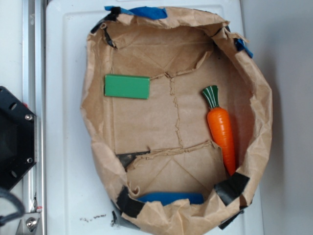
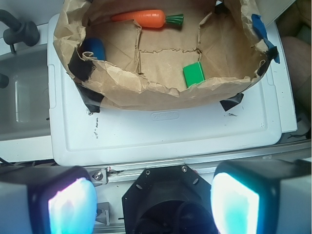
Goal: Grab the green block.
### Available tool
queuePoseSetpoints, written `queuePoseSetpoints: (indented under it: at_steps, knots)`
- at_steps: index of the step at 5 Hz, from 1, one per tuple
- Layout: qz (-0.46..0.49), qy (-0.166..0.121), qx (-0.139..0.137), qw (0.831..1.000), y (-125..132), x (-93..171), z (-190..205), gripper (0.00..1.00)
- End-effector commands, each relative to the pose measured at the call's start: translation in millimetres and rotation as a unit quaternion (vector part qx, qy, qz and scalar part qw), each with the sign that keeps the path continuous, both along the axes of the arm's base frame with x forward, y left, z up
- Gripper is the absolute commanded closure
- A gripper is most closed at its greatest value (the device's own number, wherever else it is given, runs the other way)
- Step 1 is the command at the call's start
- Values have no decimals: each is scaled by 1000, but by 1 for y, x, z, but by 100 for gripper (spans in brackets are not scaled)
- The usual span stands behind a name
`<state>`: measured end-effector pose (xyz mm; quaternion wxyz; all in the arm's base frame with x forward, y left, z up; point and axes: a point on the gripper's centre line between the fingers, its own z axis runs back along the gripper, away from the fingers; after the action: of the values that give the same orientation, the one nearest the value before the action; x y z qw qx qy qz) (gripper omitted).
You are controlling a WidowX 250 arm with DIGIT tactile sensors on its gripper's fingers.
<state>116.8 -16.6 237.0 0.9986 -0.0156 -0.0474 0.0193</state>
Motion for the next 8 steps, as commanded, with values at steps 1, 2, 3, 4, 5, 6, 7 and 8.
queuePoseSetpoints:
  at_steps: [1,2,3,4,5,6,7,8]
  knots:
    - [0,0,0,1000,0,0,0,0]
    - [2,-28,13,1000,1,50,0,0]
    - [4,-34,16,999,9,100,-3,0]
    - [-34,-9,4,999,15,151,-25,0]
    - [-47,-7,-1,999,30,154,-51,0]
    - [-45,32,0,998,43,136,-84,0]
    - [-88,56,20,994,47,97,-102,0]
    - [-81,64,16,995,55,100,-112,0]
